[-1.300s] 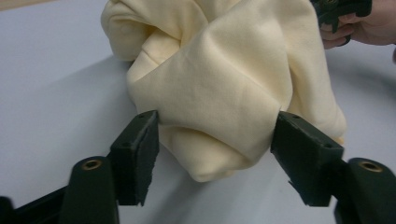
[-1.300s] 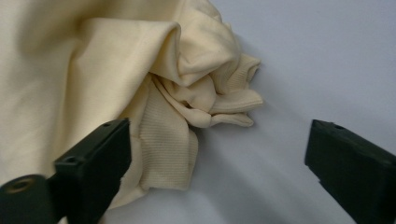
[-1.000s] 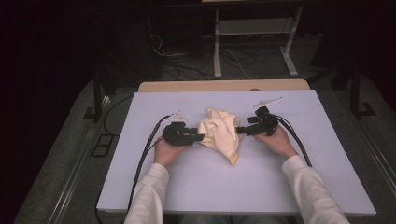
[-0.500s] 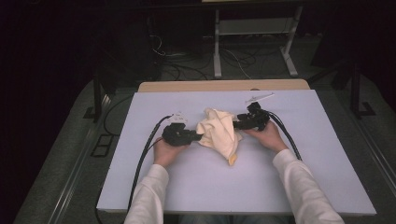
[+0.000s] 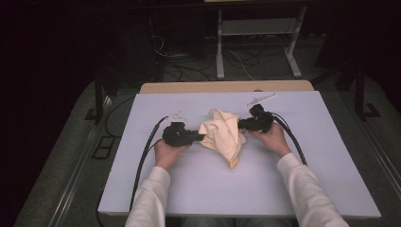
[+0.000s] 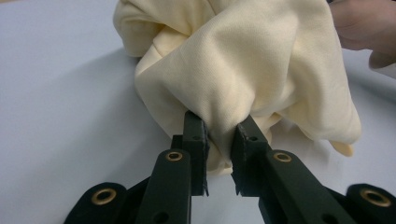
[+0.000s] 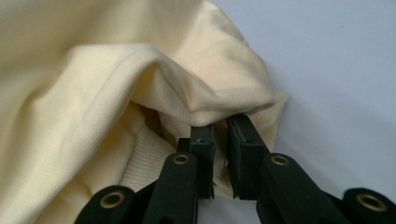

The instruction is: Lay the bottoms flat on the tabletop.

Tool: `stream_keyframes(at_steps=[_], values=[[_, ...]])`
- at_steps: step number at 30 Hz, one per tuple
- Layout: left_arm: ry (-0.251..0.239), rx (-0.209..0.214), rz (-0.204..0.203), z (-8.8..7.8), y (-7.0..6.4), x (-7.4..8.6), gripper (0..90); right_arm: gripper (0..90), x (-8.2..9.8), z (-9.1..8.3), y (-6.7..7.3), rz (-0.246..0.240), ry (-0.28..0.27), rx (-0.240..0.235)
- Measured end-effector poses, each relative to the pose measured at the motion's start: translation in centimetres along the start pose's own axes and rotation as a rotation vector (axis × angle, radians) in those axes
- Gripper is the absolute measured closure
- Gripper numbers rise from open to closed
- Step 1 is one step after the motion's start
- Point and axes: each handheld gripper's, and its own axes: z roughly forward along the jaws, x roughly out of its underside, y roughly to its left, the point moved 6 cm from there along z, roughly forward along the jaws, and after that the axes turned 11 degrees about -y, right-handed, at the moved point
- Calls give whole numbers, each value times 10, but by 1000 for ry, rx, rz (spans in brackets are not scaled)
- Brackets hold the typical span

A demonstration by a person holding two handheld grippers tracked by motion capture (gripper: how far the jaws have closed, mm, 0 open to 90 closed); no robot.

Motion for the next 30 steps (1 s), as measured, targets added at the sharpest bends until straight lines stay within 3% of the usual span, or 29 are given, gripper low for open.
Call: stream_keyframes(at_steps=[8,18,21,26,30], values=[[-57,-11,-12,-7,-3,-11,774,859,-5,-35,-1,49,-89,17],[-143,-21,-66,-22,0,-28,778,867,-18,-75,8,32,-159,27],[-149,-31,-76,-25,1,-30,779,868,-26,-81,10,42,-188,13],[-168,-45,-93,-30,3,-32,779,869,-36,-87,20,7,-193,20],[-169,-57,-112,-29,5,-31,778,869,-36,-90,26,18,-193,14]])
